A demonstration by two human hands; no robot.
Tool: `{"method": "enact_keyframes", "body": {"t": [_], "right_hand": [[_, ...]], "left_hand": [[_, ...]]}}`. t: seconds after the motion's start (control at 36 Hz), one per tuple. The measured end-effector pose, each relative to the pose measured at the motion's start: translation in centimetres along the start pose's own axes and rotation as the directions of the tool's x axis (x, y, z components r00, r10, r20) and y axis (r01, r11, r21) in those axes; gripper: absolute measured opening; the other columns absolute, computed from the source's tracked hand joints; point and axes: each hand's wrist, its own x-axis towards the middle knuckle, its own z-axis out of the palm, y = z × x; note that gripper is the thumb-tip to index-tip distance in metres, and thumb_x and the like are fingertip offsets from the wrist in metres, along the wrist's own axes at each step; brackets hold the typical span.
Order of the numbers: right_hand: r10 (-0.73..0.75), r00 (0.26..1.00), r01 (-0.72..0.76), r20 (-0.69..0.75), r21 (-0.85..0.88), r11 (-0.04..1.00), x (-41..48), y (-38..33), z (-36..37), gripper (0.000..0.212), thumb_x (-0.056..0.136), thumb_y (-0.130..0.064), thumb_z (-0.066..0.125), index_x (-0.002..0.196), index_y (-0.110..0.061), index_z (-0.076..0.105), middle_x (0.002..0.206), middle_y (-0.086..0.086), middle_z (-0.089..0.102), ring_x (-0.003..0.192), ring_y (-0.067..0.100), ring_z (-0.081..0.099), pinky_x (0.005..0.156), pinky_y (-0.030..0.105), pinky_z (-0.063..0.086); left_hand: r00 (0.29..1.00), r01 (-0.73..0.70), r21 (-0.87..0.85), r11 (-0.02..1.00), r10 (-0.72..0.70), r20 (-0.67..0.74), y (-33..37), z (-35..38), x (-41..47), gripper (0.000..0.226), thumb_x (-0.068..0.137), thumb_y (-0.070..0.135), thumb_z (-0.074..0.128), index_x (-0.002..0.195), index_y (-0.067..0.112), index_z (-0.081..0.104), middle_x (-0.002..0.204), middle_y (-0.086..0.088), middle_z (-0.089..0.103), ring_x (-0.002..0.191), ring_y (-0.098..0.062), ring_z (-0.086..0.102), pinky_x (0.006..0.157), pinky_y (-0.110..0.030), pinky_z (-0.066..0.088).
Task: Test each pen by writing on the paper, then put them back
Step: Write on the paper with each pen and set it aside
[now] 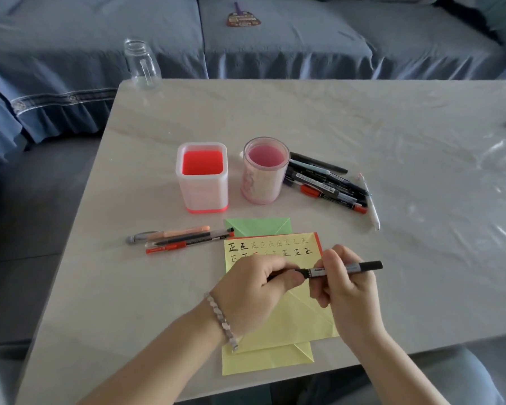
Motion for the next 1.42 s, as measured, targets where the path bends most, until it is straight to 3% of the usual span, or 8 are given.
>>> {"method": "enact_keyframes", "body": {"t": [0.17, 0.31, 0.44, 0.53, 0.72, 1.0, 1.25, 1.42], "right_hand": [[-0.096, 0.995, 0.097, 0.039, -0.027, 0.995, 1.4, -1.1, -1.2, 0.032, 0.086, -0.004, 0.047, 0.055, -0.008, 0.039, 0.035, 0.005, 0.049, 0.028, 0.013, 0.036, 0.033, 0.015, 0.030], [0.060, 0.955, 0.023, 0.291, -0.275, 0.961, 3.3, 0.8, -1.9, 0.022, 0.089, -0.004, 0.054, 0.066, -0.005, 0.052, 0.046, 0.002, 0.059, 0.038, 0.010, 0.046, 0.041, 0.020, 0.038], [0.076, 0.947, 0.227, 0.313, -0.816, 0.531, 7.9, 3.9, -4.3, 0.027, 0.083, -0.025, 0.066, 0.109, -0.018, 0.062, 0.097, -0.008, 0.061, 0.087, 0.008, 0.056, 0.082, 0.023, 0.045], [-0.128, 0.987, 0.141, 0.093, -0.888, 0.438, 11.1, 4.1, -5.6, 0.031, 0.086, -0.012, 0.059, 0.118, -0.009, 0.060, 0.123, 0.008, 0.058, 0.119, 0.024, 0.047, 0.100, 0.032, 0.034], [-0.075, 0.997, 0.025, 0.007, -0.969, 0.244, 14.1, 5.3, -6.4, 0.035, 0.088, -0.013, 0.051, 0.123, -0.009, 0.054, 0.130, 0.011, 0.049, 0.126, 0.029, 0.033, 0.101, 0.040, 0.028], [-0.008, 0.996, 0.084, 0.084, -0.964, 0.253, 12.9, 4.8, -7.2, 0.019, 0.091, -0.024, 0.055, 0.106, -0.015, 0.064, 0.119, 0.010, 0.053, 0.119, 0.029, 0.035, 0.097, 0.038, 0.027], [0.039, 0.976, 0.154, 0.213, -0.811, 0.565, 7.4, 3.1, -4.6, 0.005, 0.089, -0.020, 0.059, 0.090, -0.025, 0.059, 0.088, -0.004, 0.065, 0.084, 0.019, 0.061, 0.077, 0.038, 0.050], [0.069, 0.952, 0.180, 0.299, -0.725, 0.664, 4.7, 1.0, -2.8, 0.023, 0.085, -0.021, 0.063, 0.078, -0.041, 0.055, 0.075, -0.016, 0.063, 0.067, 0.002, 0.054, 0.063, 0.011, 0.041]], "left_hand": [[0.957, 0.236, -0.283, 0.930, -0.171, 0.236, 1.0, -0.3, 2.6, 0.020, 0.079, 0.027, 0.057, 0.061, 0.022, 0.065, 0.050, 0.007, 0.042, 0.046, -0.009, 0.032, 0.042, -0.016, 0.027], [0.986, 0.152, 0.059, 0.987, -0.155, 0.057, -0.7, -0.2, 2.7, 0.017, 0.092, 0.021, 0.053, 0.078, 0.024, 0.062, 0.057, 0.011, 0.051, 0.048, 0.000, 0.041, 0.053, -0.019, 0.034], [0.957, 0.197, 0.258, 0.946, -0.129, -0.259, -3.0, -2.1, 1.2, 0.013, 0.092, 0.026, 0.051, 0.097, 0.023, 0.063, 0.072, 0.016, 0.061, 0.066, -0.001, 0.056, 0.058, -0.011, 0.039], [0.915, 0.230, 0.255, 0.939, -0.119, -0.386, -4.2, -3.4, 0.3, 0.015, 0.091, 0.025, 0.053, 0.100, 0.019, 0.064, 0.078, 0.016, 0.061, 0.075, -0.001, 0.057, 0.061, -0.003, 0.037], [0.864, 0.285, 0.232, 0.930, -0.145, -0.483, -6.3, -4.6, -1.2, 0.008, 0.089, 0.018, 0.058, 0.093, 0.016, 0.064, 0.077, 0.011, 0.062, 0.072, 0.002, 0.055, 0.061, -0.002, 0.036], [0.844, 0.241, 0.502, 0.831, 0.076, -0.531, -8.2, -6.5, -1.3, 0.022, 0.080, 0.029, 0.053, 0.084, 0.013, 0.068, 0.088, 0.005, 0.066, 0.082, -0.019, 0.060, 0.077, -0.028, 0.043], [0.772, 0.446, 0.565, 0.694, 0.021, -0.636, -11.2, -9.6, 0.5, 0.017, 0.075, 0.008, 0.073, 0.091, 0.012, 0.071, 0.097, -0.009, 0.065, 0.101, -0.033, 0.057, 0.089, -0.046, 0.037], [0.852, 0.057, 0.479, 0.876, 0.207, -0.481, -8.1, -7.3, 0.0, 0.038, 0.078, 0.031, 0.059, 0.108, 0.009, 0.064, 0.109, -0.003, 0.064, 0.104, -0.008, 0.053, 0.095, -0.020, 0.037]]}}
